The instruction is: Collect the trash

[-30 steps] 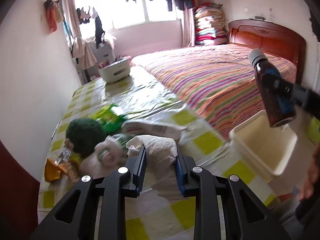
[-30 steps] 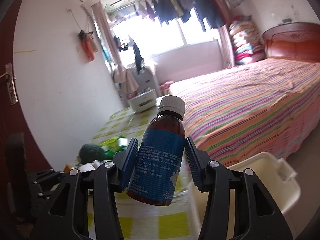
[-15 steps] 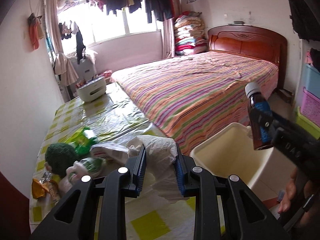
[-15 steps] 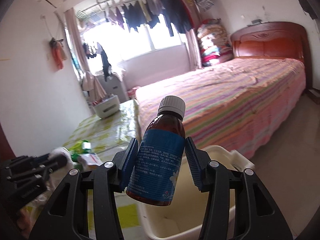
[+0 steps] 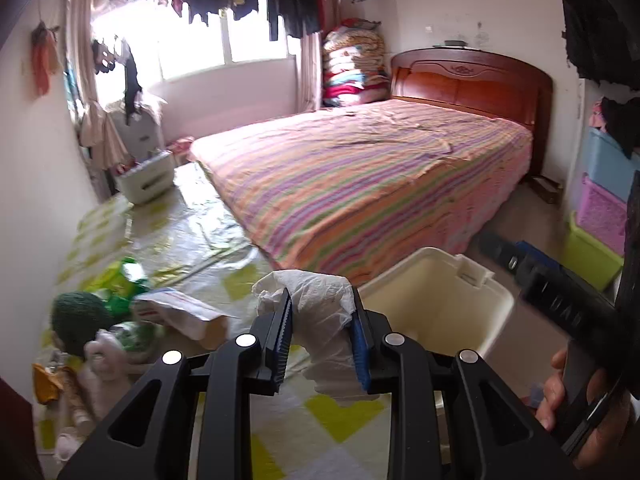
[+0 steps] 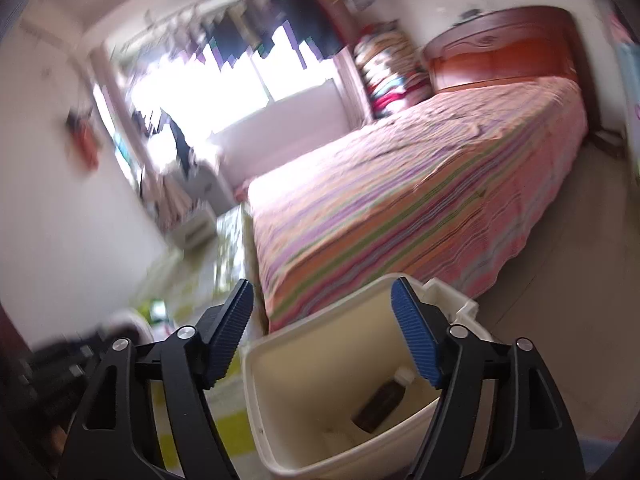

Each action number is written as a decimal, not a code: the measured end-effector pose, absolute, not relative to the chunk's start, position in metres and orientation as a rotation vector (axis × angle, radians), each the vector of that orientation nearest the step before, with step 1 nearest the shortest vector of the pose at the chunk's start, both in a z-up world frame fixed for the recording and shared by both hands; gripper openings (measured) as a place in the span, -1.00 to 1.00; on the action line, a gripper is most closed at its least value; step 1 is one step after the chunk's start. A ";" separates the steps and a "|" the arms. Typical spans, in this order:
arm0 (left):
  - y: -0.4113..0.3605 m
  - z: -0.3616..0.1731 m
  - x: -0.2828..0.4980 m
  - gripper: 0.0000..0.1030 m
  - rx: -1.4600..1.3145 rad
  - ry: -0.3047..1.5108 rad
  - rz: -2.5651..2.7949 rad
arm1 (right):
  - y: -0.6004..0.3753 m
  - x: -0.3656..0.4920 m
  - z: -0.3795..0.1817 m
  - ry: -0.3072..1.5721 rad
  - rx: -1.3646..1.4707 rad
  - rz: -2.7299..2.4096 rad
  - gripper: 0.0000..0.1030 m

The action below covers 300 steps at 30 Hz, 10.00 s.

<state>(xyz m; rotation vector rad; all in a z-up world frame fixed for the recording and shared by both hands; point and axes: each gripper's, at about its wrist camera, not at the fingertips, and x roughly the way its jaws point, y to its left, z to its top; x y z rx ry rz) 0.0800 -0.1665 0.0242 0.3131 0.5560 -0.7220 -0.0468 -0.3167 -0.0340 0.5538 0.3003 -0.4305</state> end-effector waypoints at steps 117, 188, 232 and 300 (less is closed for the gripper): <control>0.038 -0.017 0.231 0.63 0.250 0.656 -0.291 | -0.139 0.193 -0.020 0.634 0.164 0.250 -0.47; -0.128 0.009 0.114 -0.22 0.275 0.530 -0.686 | -0.290 -0.009 0.004 0.252 0.355 -0.177 -0.46; -0.156 0.024 0.094 -0.21 0.255 0.556 -0.912 | -0.325 -0.041 -0.012 0.214 0.505 -0.397 0.30; -0.164 0.009 0.118 0.62 0.159 0.567 -0.750 | -0.318 -0.066 0.000 0.001 0.534 -0.357 0.40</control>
